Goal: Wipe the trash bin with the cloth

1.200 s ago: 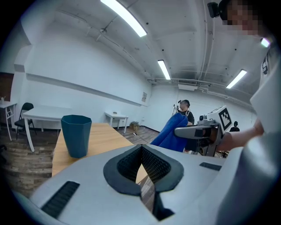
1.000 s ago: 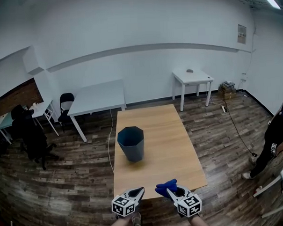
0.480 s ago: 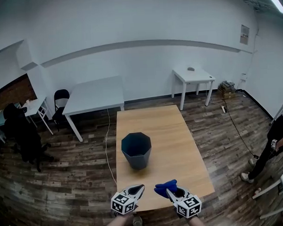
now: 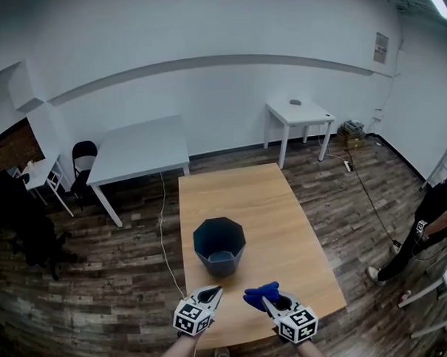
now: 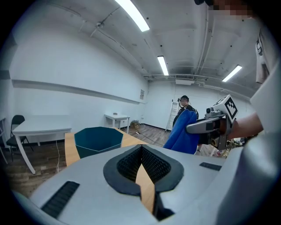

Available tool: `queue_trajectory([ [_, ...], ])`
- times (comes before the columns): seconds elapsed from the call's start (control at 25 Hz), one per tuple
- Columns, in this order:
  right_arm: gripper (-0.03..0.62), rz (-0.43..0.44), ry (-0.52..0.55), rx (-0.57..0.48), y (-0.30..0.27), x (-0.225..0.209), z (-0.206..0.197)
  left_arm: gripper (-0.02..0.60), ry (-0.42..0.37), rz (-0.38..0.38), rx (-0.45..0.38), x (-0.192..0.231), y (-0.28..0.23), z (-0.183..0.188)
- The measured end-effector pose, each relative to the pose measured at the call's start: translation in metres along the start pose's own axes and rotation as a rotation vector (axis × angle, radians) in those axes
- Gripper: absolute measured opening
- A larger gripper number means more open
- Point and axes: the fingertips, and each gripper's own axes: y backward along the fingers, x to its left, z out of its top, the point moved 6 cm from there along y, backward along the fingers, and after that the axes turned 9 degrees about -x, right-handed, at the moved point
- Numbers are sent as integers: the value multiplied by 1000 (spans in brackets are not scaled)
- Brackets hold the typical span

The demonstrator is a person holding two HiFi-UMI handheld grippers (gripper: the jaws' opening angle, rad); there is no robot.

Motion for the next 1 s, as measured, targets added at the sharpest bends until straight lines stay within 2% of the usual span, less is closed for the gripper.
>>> queue_trajectory([
  [0.2,80,-23,-9,9,-34,-5,-4,14,-50,11,3,43,-10,3],
  [0.36,80,-39,-13,3,-54,-6,-2,14,-134,6,26,72,-18,6],
  [0.52,80,-50,-12,2,-71,-5,-2,22,-239,-58,97,94,-33,-4],
  [0.72,80,-61,-20,6,-86,-4,-2,83,-364,-100,207,118,-50,-21],
  [1.0,80,-56,-23,20,-98,-9,-7,100,-555,-171,323,131,-74,-37],
])
